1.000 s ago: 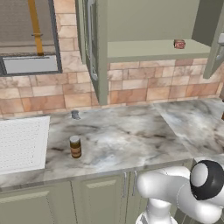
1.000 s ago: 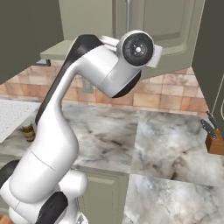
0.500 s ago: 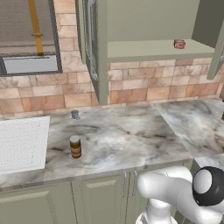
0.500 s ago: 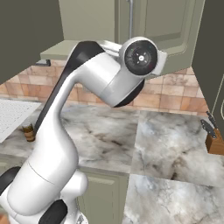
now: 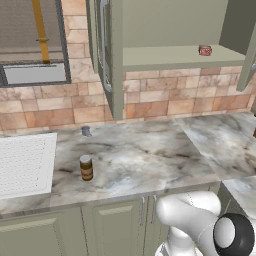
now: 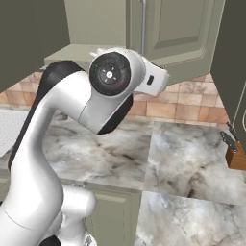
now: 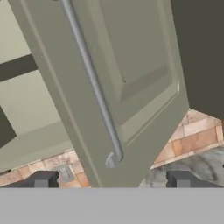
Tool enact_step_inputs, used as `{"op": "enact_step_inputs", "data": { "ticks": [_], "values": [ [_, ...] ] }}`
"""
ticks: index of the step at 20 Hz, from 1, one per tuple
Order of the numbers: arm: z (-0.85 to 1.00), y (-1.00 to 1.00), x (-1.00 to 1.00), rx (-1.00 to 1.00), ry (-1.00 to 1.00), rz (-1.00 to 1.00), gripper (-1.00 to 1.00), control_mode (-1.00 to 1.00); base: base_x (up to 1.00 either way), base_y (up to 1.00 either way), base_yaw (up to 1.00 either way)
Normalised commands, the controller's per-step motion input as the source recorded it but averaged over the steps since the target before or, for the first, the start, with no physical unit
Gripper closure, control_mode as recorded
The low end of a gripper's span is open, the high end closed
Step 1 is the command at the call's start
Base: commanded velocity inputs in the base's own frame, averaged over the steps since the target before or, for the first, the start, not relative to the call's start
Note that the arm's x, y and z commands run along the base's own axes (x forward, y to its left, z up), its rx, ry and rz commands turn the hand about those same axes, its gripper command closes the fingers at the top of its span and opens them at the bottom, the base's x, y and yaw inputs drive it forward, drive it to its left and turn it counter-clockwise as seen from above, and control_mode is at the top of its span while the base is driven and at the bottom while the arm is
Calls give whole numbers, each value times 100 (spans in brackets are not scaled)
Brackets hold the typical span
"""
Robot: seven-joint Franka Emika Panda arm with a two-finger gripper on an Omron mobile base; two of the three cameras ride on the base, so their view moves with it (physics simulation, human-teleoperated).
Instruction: Open the cabinet. Pick the bar soap and place it next to the sink. Then close the cabinet.
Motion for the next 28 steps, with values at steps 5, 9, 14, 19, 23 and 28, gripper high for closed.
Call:
{"op": "enact_step_inputs", "data": {
  "ticks": [5,9,14,19,23,28],
  "values": [
    [-1,47,-31,19,0,-15,-100,-100,0,0,0],
    [1,42,-28,27,0,-18,-100,-100,0,0,0],
    [3,45,-23,27,0,-21,-100,-100,0,0,0],
    [6,46,-8,25,0,-26,-100,-100,0,0,0],
    [11,39,2,22,0,-27,-100,-100,0,0,0],
    [9,23,29,22,1,-31,-100,-100,0,0,0]
  ]
}}
